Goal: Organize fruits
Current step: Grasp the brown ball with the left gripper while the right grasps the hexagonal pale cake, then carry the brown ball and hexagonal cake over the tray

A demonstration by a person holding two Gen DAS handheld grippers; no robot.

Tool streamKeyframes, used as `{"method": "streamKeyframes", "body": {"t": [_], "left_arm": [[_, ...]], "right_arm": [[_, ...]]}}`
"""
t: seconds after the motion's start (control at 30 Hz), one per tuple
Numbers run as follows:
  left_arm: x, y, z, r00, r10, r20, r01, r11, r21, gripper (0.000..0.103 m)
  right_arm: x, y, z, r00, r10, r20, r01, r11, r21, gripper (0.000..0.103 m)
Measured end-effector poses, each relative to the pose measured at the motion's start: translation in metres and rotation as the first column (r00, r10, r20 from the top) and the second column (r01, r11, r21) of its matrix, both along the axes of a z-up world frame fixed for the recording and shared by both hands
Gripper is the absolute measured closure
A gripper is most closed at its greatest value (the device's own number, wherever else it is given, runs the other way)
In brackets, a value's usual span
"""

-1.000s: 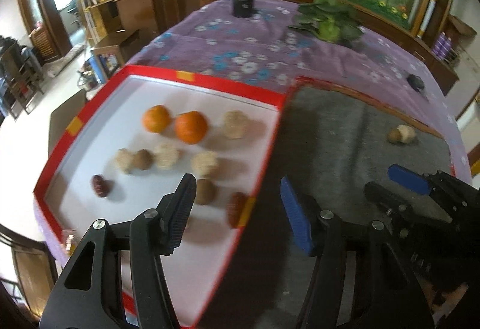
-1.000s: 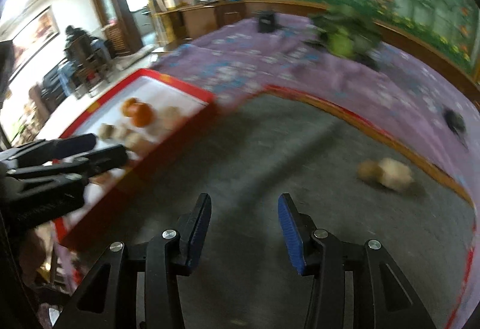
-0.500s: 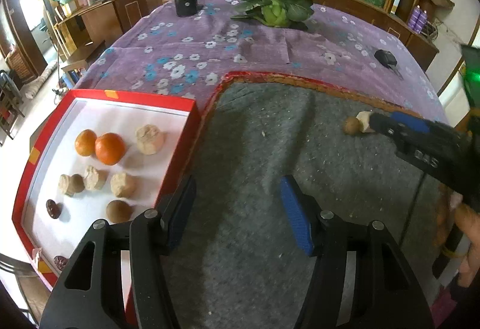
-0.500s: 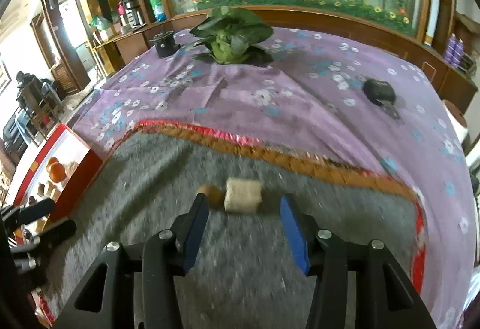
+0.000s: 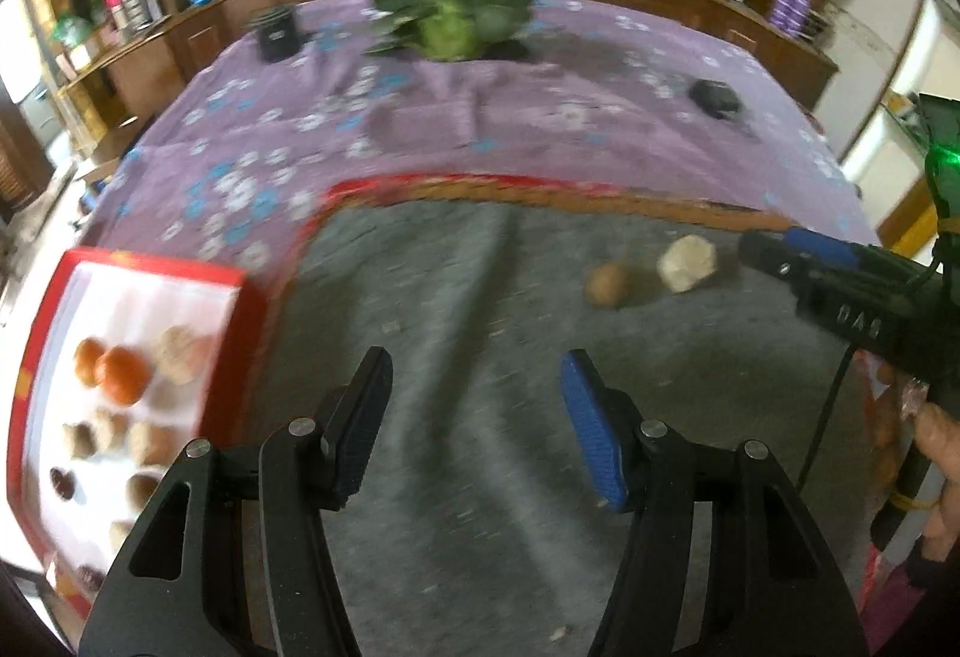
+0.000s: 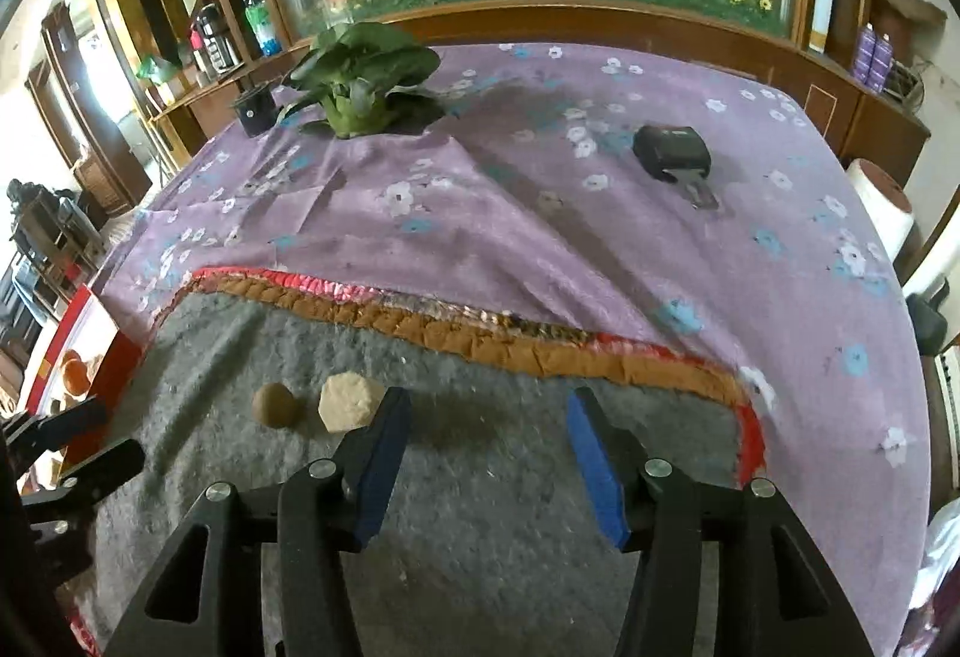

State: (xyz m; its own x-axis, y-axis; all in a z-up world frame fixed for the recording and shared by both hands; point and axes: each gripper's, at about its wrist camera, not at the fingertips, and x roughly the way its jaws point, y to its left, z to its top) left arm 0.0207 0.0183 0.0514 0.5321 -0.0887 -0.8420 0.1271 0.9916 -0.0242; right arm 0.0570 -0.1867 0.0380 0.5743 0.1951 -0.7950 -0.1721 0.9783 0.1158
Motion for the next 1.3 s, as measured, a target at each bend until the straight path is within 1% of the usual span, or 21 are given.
{"method": "streamKeyframes", "body": {"t": [0.07, 0.27, 0.33, 0.4, 0.47, 0.5, 0.53, 0.6, 0.73, 0.97, 1.07, 1.1, 1.13, 1.17, 1.2, 1.23, 1.3], "left_arm": [[0.007, -0.011, -0.002, 0.999, -0.036, -0.001, 0.036, 0.999, -0.016, 0.044], [0.028, -0.039, -0.012, 0.993, -0.120, -0.009, 0.119, 0.992, -0.027, 0.044], [0.033, -0.048, -0.016, 0.988, -0.152, -0.006, 0.151, 0.988, -0.023, 0.044], [0.038, -0.054, -0.023, 0.986, -0.165, -0.015, 0.165, 0.986, 0.000, 0.045], [0.042, -0.057, -0.028, 0.983, -0.184, -0.023, 0.184, 0.983, -0.004, 0.064], [0.044, -0.056, -0.031, 0.982, -0.188, -0.036, 0.187, 0.982, -0.010, 0.079], [0.046, -0.055, -0.035, 0.981, -0.185, -0.053, 0.184, 0.983, -0.021, 0.082], [0.046, -0.050, -0.036, 0.982, -0.182, -0.051, 0.180, 0.983, -0.042, 0.082], [0.041, -0.043, -0.032, 0.988, -0.152, -0.036, 0.151, 0.988, -0.023, 0.082], [0.025, -0.026, -0.020, 0.994, -0.107, -0.004, 0.107, 0.994, -0.008, 0.082], [0.019, -0.020, -0.018, 0.996, -0.086, 0.002, 0.086, 0.996, -0.003, 0.082], [0.017, -0.019, -0.018, 0.997, -0.081, 0.004, 0.081, 0.997, 0.001, 0.082], [0.015, -0.017, -0.018, 0.997, -0.077, 0.005, 0.077, 0.997, 0.005, 0.082], [0.014, -0.015, -0.018, 0.997, -0.072, 0.005, 0.072, 0.997, 0.005, 0.082], [0.013, -0.013, -0.018, 0.998, -0.065, 0.004, 0.065, 0.998, 0.003, 0.082], [0.011, -0.010, -0.018, 0.998, -0.058, 0.004, 0.058, 0.998, 0.000, 0.082], [0.008, -0.007, -0.017, 0.999, -0.047, 0.006, 0.047, 0.999, 0.000, 0.082]], "right_arm": [[-0.006, -0.001, 0.003, 1.000, 0.009, 0.010, -0.009, 1.000, -0.001, 0.050], [-0.014, -0.009, 0.006, 1.000, 0.009, 0.022, -0.009, 1.000, 0.010, 0.050], [-0.014, -0.012, 0.005, 1.000, 0.005, 0.019, -0.006, 1.000, 0.020, 0.050], [-0.013, -0.014, 0.003, 1.000, 0.002, 0.017, -0.002, 1.000, 0.028, 0.050], [-0.013, -0.013, 0.002, 1.000, 0.011, 0.015, -0.012, 0.999, 0.037, 0.050], [-0.012, -0.012, 0.001, 1.000, 0.015, 0.015, -0.016, 0.999, 0.039, 0.050], [-0.012, -0.011, 0.001, 1.000, 0.021, 0.016, -0.021, 0.999, 0.040, 0.050], [-0.012, -0.006, 0.001, 0.999, 0.045, 0.027, -0.046, 0.998, 0.052, 0.050], [-0.013, 0.008, -0.002, 0.992, 0.123, 0.027, -0.124, 0.989, 0.076, 0.050], [-0.007, 0.042, -0.012, 0.982, 0.189, 0.021, -0.189, 0.982, 0.007, 0.050], [-0.001, 0.051, -0.021, 0.982, 0.186, 0.016, -0.185, 0.982, -0.030, 0.050], [0.001, 0.053, -0.024, 0.982, 0.187, 0.004, -0.186, 0.982, -0.038, 0.052], [0.002, 0.055, -0.027, 0.982, 0.187, -0.009, -0.187, 0.981, -0.046, 0.061], [0.002, 0.055, -0.028, 0.984, 0.180, -0.002, -0.180, 0.982, -0.059, 0.065], [0.000, 0.056, -0.028, 0.984, 0.179, 0.005, -0.178, 0.982, -0.067, 0.067], [-0.001, 0.056, -0.027, 0.983, 0.182, 0.004, -0.181, 0.981, -0.064, 0.074], [-0.004, 0.056, -0.024, 0.984, 0.178, 0.006, -0.178, 0.982, -0.059, 0.075]]}}
